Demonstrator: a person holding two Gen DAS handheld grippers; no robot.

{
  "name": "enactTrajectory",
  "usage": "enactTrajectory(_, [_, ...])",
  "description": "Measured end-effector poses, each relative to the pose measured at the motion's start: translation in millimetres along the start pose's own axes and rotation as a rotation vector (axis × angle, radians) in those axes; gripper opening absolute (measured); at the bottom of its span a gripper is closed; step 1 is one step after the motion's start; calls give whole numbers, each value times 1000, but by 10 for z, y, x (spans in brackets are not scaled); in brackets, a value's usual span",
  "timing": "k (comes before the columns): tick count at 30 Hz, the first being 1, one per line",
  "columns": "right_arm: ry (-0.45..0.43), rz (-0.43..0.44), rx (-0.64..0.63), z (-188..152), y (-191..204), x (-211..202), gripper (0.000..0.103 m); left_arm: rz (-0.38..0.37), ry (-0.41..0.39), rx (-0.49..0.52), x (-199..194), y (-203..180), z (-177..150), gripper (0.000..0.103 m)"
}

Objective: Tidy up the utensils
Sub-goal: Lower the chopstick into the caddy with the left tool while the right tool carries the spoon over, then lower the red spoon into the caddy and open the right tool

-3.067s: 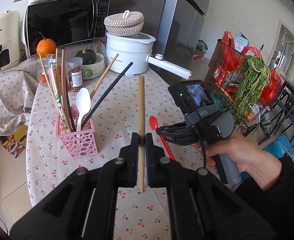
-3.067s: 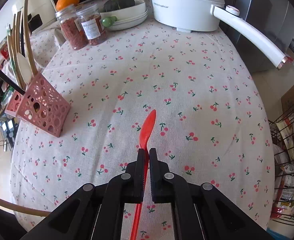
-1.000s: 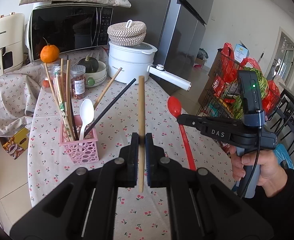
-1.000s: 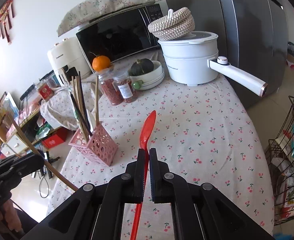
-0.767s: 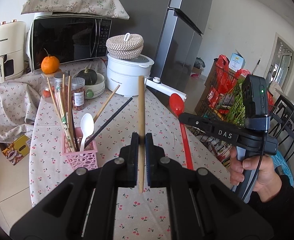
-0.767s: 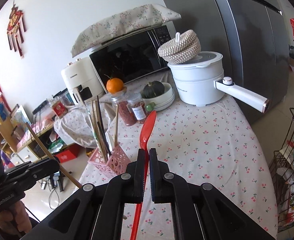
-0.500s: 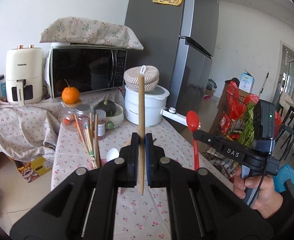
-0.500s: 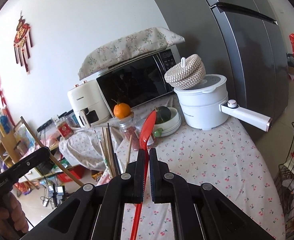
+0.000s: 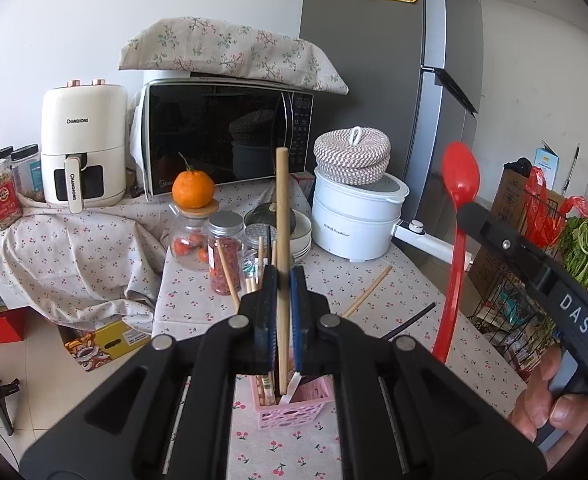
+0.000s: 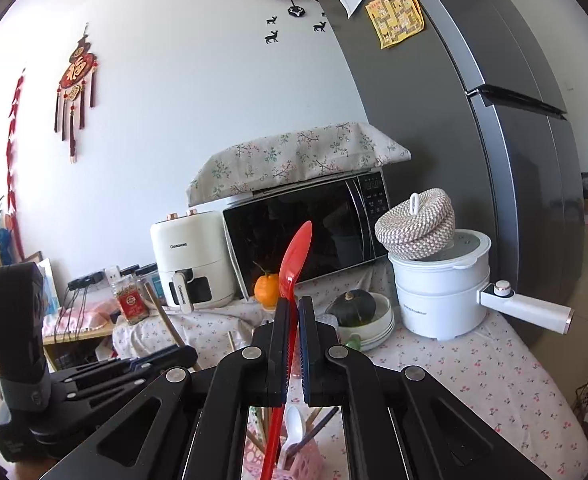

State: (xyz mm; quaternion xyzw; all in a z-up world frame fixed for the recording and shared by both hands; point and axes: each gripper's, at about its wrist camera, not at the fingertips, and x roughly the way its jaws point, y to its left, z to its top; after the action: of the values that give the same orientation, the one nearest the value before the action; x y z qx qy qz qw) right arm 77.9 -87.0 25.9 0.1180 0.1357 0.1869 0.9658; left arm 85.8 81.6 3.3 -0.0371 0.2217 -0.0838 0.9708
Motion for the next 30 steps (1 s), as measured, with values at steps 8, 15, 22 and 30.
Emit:
enactTrajectory(8, [-73, -85, -40, -228, 219, 254, 4, -112, 113, -63, 246, 151, -76, 12])
enactTrajectory(15, [-104, -134, -82, -423, 318, 391, 4, -83, 128, -144, 33, 388, -9, 48])
enactTrajectory(22, [-103, -194, -105, -635, 367, 547, 4, -32, 198, -235, 18, 674, -99, 59])
enactTrajectory(30, [-93, -216, -139, -767, 417, 658, 6, -16, 203, -249, 20, 740, -118, 60])
